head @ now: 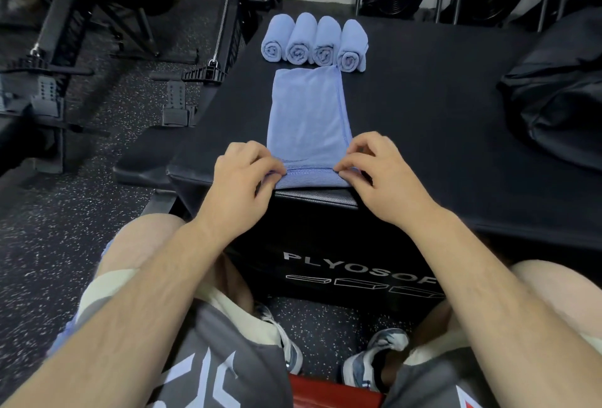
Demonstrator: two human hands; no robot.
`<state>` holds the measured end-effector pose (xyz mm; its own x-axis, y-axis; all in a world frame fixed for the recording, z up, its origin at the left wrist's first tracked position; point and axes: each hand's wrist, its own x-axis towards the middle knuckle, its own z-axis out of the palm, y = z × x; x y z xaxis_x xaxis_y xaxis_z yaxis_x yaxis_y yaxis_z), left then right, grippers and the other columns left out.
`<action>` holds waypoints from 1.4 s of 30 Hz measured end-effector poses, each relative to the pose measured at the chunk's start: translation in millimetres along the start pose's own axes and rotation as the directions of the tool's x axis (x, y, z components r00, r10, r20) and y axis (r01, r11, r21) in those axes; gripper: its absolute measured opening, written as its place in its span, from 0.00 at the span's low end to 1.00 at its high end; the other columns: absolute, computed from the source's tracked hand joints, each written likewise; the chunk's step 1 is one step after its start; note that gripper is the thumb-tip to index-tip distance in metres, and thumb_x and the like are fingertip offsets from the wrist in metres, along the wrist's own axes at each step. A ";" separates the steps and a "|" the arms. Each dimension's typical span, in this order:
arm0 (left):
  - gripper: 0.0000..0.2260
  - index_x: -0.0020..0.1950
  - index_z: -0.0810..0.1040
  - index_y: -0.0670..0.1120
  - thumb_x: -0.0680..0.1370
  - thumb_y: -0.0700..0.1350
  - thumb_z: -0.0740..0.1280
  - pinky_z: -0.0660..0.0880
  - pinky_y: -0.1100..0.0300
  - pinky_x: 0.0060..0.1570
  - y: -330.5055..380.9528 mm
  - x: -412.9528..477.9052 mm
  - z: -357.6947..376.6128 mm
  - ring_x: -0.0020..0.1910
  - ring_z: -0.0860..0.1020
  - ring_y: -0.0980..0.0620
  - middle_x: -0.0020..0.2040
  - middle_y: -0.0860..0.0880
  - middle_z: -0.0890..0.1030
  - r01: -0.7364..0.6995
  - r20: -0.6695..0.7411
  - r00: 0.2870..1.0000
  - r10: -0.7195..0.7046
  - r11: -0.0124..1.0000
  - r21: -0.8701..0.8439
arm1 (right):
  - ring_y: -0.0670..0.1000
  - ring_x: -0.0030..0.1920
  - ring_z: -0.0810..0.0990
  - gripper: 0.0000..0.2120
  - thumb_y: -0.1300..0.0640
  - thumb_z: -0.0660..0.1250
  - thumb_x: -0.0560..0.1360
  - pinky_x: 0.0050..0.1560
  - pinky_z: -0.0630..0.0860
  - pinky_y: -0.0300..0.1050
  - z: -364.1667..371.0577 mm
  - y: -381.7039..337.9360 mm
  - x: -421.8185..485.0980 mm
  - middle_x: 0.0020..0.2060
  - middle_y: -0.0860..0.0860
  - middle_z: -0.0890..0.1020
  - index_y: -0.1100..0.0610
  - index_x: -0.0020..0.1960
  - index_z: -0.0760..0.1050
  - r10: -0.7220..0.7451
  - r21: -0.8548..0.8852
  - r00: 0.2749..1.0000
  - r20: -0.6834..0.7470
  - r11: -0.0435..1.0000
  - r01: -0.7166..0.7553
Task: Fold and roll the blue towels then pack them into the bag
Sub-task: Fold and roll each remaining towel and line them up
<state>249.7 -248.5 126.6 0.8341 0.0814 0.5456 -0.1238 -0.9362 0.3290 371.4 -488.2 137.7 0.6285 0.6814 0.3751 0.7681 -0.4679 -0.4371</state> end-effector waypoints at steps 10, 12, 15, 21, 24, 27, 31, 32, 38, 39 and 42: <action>0.15 0.66 0.81 0.55 0.79 0.51 0.67 0.69 0.49 0.56 -19.3 -12.4 -2.5 0.56 0.72 0.53 0.53 0.57 0.77 0.023 0.147 0.989 -0.007 0.994 -0.105 | 0.45 0.59 0.74 0.14 0.53 0.71 0.79 0.62 0.70 0.37 -9.2 9.2 -10.5 0.52 0.39 0.81 0.50 0.64 0.81 -0.038 -0.028 0.994 0.101 0.999 0.041; 0.16 0.66 0.81 0.57 0.78 0.51 0.68 0.66 0.49 0.62 -19.0 -10.0 -2.9 0.56 0.70 0.56 0.53 0.59 0.76 0.103 0.168 0.983 -0.078 0.983 -0.149 | 0.44 0.59 0.73 0.14 0.53 0.70 0.80 0.62 0.65 0.29 -8.4 10.6 -9.4 0.54 0.39 0.80 0.48 0.65 0.80 -0.005 -0.015 0.995 0.104 1.000 0.007; 0.14 0.64 0.81 0.59 0.80 0.48 0.69 0.61 0.53 0.61 -13.9 -7.1 -2.9 0.55 0.68 0.57 0.54 0.60 0.75 0.149 0.177 0.977 -0.122 0.977 -0.152 | 0.42 0.57 0.72 0.13 0.56 0.68 0.81 0.61 0.64 0.28 -4.1 6.8 -7.6 0.53 0.38 0.78 0.50 0.64 0.81 0.042 0.027 0.997 0.062 0.999 -0.043; 0.10 0.60 0.78 0.59 0.82 0.45 0.66 0.59 0.58 0.62 -1.4 -4.2 -9.1 0.52 0.71 0.59 0.46 0.59 0.79 0.267 0.169 0.959 -0.229 0.930 -0.254 | 0.39 0.44 0.75 0.06 0.53 0.63 0.83 0.46 0.69 0.31 -26.7 -12.9 -15.2 0.46 0.40 0.80 0.44 0.59 0.72 0.242 0.156 0.949 0.202 0.949 -0.275; 0.06 0.54 0.77 0.57 0.83 0.45 0.65 0.62 0.57 0.61 8.2 -0.3 -7.6 0.49 0.72 0.57 0.41 0.55 0.79 0.278 0.168 0.956 -0.241 0.929 -0.246 | 0.45 0.39 0.74 0.03 0.52 0.62 0.83 0.41 0.71 0.38 -32.1 -18.2 -12.7 0.43 0.45 0.81 0.44 0.53 0.71 0.274 0.155 0.931 0.243 0.936 -0.316; 0.03 0.52 0.80 0.53 0.82 0.46 0.67 0.67 0.58 0.58 7.4 7.8 -1.4 0.49 0.70 0.53 0.44 0.54 0.76 0.248 0.099 0.967 -0.234 0.956 -0.160 | 0.46 0.43 0.73 0.04 0.53 0.62 0.83 0.45 0.73 0.42 -20.1 -15.7 -7.3 0.44 0.45 0.78 0.47 0.52 0.75 0.256 0.087 0.954 0.153 0.959 -0.271; 0.04 0.52 0.82 0.47 0.80 0.40 0.69 0.68 0.64 0.58 1.1 14.6 2.8 0.51 0.72 0.50 0.50 0.53 0.76 0.068 0.057 0.996 -0.061 0.990 -0.126 | 0.47 0.52 0.70 0.05 0.57 0.64 0.82 0.50 0.74 0.42 -5.5 -10.3 -9.5 0.50 0.45 0.74 0.55 0.52 0.80 0.107 -0.077 0.993 -0.053 0.991 -0.111; 0.04 0.52 0.82 0.47 0.81 0.40 0.68 0.70 0.58 0.57 -0.1 15.2 2.5 0.50 0.73 0.50 0.49 0.54 0.77 0.026 0.078 0.997 -0.016 0.992 -0.126 | 0.48 0.51 0.71 0.06 0.58 0.64 0.82 0.50 0.75 0.46 -5.4 -9.3 -10.8 0.48 0.45 0.75 0.55 0.52 0.79 0.080 -0.096 0.995 -0.055 0.992 -0.085; 0.16 0.66 0.79 0.52 0.78 0.51 0.68 0.68 0.50 0.67 -12.1 4.9 -1.9 0.61 0.72 0.55 0.60 0.59 0.76 0.064 0.248 0.969 -0.011 0.976 -0.207 | 0.44 0.58 0.73 0.15 0.48 0.68 0.78 0.60 0.70 0.39 -20.8 -4.2 -19.6 0.57 0.38 0.78 0.48 0.64 0.77 0.113 -0.103 0.986 0.119 0.990 -0.101; 0.17 0.67 0.79 0.52 0.78 0.50 0.67 0.67 0.50 0.68 -12.3 5.3 -1.9 0.60 0.71 0.55 0.60 0.59 0.76 0.079 0.251 0.968 -0.025 0.975 -0.209 | 0.44 0.59 0.72 0.16 0.48 0.68 0.78 0.61 0.69 0.39 -21.2 -3.2 -18.3 0.58 0.38 0.78 0.48 0.65 0.77 0.114 -0.109 0.985 0.129 0.989 -0.100; 0.14 0.66 0.80 0.51 0.81 0.49 0.65 0.69 0.53 0.64 -7.0 9.1 -2.1 0.56 0.71 0.54 0.54 0.62 0.77 0.081 0.203 0.978 -0.039 0.976 -0.204 | 0.43 0.57 0.73 0.13 0.48 0.66 0.81 0.59 0.69 0.40 -23.0 -2.3 -13.2 0.56 0.38 0.79 0.48 0.64 0.78 0.133 -0.085 0.983 0.123 0.989 -0.123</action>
<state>257.0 -240.5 130.9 0.9300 0.0470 0.3646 -0.1626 -0.8368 0.5228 364.1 -509.0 152.5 0.7054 0.6771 0.2096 0.6923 -0.5947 -0.4087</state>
